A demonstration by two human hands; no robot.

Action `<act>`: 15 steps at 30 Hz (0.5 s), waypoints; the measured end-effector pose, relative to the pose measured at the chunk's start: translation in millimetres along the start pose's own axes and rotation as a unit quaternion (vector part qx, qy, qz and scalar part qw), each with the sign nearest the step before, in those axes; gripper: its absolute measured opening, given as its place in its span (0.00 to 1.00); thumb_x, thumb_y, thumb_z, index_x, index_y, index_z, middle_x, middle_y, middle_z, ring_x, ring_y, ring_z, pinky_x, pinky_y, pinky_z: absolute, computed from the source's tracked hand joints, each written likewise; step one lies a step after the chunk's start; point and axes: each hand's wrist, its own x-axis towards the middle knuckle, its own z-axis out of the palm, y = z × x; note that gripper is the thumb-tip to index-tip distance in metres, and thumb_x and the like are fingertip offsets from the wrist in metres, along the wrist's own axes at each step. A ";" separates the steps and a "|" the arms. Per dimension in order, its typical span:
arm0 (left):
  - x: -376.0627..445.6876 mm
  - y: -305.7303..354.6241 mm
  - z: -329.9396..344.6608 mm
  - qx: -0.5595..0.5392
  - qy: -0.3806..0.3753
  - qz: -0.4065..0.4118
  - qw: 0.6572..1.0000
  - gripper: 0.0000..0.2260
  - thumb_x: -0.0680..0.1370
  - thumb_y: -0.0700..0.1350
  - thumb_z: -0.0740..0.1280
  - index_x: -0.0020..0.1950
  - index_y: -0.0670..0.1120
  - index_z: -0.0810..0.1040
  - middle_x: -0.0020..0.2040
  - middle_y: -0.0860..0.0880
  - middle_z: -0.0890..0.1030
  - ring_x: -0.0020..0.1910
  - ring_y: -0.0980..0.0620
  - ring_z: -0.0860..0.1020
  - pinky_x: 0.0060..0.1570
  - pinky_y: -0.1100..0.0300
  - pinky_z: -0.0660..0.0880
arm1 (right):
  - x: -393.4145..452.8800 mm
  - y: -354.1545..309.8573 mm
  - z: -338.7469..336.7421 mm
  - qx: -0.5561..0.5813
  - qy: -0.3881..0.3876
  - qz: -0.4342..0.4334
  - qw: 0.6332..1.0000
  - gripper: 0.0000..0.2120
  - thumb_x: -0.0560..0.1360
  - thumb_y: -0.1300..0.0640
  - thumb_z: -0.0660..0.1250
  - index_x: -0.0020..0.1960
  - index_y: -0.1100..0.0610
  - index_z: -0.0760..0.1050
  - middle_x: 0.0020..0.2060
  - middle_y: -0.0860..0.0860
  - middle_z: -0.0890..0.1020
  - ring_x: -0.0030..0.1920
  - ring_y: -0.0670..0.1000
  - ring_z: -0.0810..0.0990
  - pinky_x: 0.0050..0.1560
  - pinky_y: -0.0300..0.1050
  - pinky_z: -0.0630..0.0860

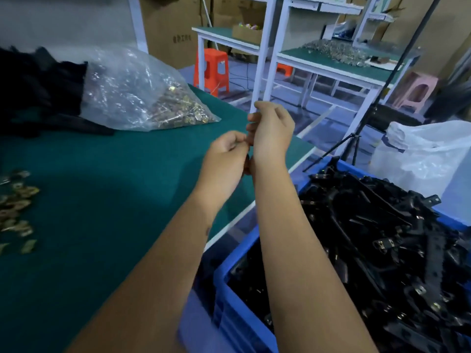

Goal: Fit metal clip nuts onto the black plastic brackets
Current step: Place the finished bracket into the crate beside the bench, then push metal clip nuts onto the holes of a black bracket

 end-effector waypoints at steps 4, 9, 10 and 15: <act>1.5 5.6 -66.8 -0.020 0.105 0.014 0.994 0.14 0.79 0.32 0.57 0.39 0.44 0.76 0.25 0.54 0.74 0.23 0.60 0.67 0.23 0.68 0.64 | -39.9 20.9 63.8 -0.012 -0.109 0.007 0.994 0.08 0.76 0.65 0.62 0.41 0.58 0.76 0.32 0.53 0.75 0.33 0.50 0.72 0.34 0.43 0.70; -12.8 0.4 -163.9 0.025 0.264 0.009 0.964 0.14 0.79 0.34 0.58 0.38 0.48 0.76 0.26 0.52 0.72 0.24 0.57 0.68 0.26 0.65 0.64 | -95.8 64.8 129.0 -0.060 -0.236 0.012 0.970 0.11 0.76 0.66 0.62 0.38 0.56 0.76 0.28 0.49 0.75 0.33 0.48 0.74 0.38 0.44 0.72; -19.4 -0.7 -184.0 0.034 0.299 0.017 0.954 0.14 0.79 0.35 0.58 0.38 0.49 0.76 0.27 0.51 0.72 0.25 0.56 0.68 0.27 0.64 0.64 | -107.5 74.7 141.7 -0.064 -0.260 0.018 0.963 0.11 0.76 0.66 0.62 0.38 0.56 0.77 0.28 0.48 0.75 0.32 0.47 0.73 0.37 0.43 0.72; -60.3 -8.4 -273.0 0.101 0.429 0.003 0.898 0.13 0.82 0.40 0.59 0.42 0.49 0.78 0.28 0.54 0.72 0.24 0.60 0.68 0.25 0.65 0.65 | -154.4 121.3 191.9 -0.130 -0.339 0.023 0.931 0.10 0.78 0.63 0.61 0.42 0.54 0.79 0.31 0.47 0.78 0.33 0.43 0.75 0.38 0.41 0.74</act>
